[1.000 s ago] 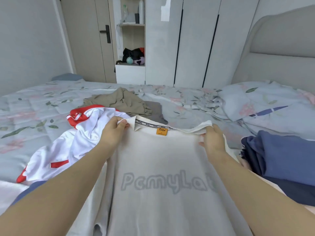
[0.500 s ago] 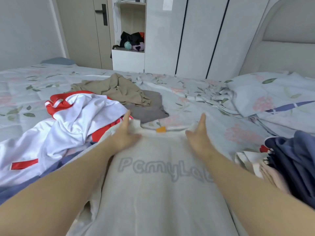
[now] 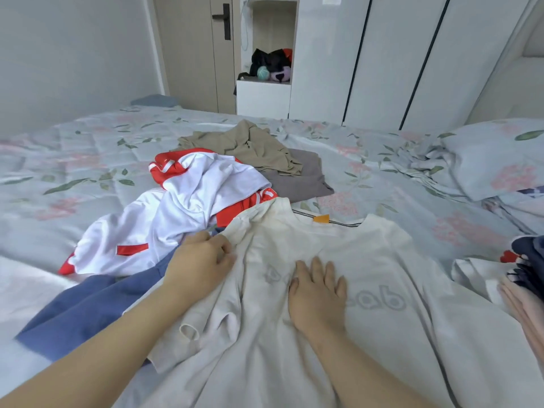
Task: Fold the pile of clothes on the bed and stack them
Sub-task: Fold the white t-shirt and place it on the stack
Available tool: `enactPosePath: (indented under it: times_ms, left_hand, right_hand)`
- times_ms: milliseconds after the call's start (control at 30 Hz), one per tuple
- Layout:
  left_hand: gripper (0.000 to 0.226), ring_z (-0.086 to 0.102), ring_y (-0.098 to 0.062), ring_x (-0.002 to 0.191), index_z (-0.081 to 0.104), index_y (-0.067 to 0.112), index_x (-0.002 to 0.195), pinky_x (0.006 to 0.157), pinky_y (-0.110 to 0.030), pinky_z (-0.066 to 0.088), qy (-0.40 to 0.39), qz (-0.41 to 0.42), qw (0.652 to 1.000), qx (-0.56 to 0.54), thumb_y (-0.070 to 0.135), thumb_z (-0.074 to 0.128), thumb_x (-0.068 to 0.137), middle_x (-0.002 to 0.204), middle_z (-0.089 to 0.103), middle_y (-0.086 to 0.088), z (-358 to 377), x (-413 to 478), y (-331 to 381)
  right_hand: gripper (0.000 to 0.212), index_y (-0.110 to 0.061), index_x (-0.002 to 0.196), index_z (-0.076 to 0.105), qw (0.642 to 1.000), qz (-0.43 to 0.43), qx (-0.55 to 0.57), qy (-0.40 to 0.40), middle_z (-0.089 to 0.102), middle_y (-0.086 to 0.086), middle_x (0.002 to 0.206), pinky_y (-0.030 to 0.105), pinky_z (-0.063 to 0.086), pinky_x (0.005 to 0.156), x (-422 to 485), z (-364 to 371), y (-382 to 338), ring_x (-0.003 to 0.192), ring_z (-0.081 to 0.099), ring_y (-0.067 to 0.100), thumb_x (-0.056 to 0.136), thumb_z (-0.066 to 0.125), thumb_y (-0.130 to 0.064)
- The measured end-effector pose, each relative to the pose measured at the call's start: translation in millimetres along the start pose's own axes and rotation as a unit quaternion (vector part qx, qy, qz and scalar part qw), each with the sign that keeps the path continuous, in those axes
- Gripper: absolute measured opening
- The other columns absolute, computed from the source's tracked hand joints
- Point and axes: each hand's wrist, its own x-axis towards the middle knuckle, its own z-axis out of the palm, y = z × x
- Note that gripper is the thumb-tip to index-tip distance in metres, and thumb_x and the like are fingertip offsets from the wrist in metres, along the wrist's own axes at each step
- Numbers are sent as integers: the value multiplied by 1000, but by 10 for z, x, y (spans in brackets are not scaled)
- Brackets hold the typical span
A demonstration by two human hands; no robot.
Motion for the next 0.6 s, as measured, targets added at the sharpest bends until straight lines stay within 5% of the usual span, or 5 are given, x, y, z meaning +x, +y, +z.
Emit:
enactPosePath:
  times_ms: [200, 333, 433, 500, 600]
  left_hand:
    - [52, 47, -16, 102, 49, 20, 102, 86, -32, 42, -106, -97, 989, 27, 66, 56, 78, 100, 47, 8, -146, -243, 109]
    - [23, 54, -18, 92, 51, 16, 83, 72, -24, 43, -202, -129, 971, 25, 38, 57, 88, 86, 52, 5, -233, -108, 45]
    - [15, 53, -14, 73, 58, 15, 80, 59, -19, 40, -247, -191, 942, -124, 27, 61, 89, 80, 56, 1, -424, 5, -17]
    - [16, 52, -18, 72, 60, 8, 92, 62, -23, 41, -214, -217, 938, -163, 25, 60, 91, 84, 58, -6, -599, 134, -106]
    - [11, 54, -31, 89, 49, 7, 101, 67, -32, 37, 34, -221, 974, -31, 17, 45, 96, 92, 55, -13, -792, 361, -300]
  right_hand:
    - [58, -35, 150, 13, 999, 7, -30, 21, 3, -6, 160, 43, -3, 116, -32, 39, -28, 147, -4, 22, 94, -1, -35]
    - [48, -36, 150, 15, 999, 10, -29, 33, 5, -6, 160, 42, -2, 117, -41, 67, -24, 147, -2, 21, 101, 14, -36]
    - [53, -37, 149, 16, 998, 9, -34, 43, 7, -7, 160, 42, -1, 117, -40, 87, -20, 147, -1, 21, 98, 5, -37]
    - [59, -37, 149, 16, 998, 9, -32, 49, 8, -7, 160, 43, -1, 116, -43, 97, -30, 147, 0, 21, 93, 0, -37]
    - [56, -37, 149, 16, 998, 12, -28, 51, 8, -6, 160, 42, 0, 117, -43, 93, -26, 147, 0, 21, 95, 2, -37]
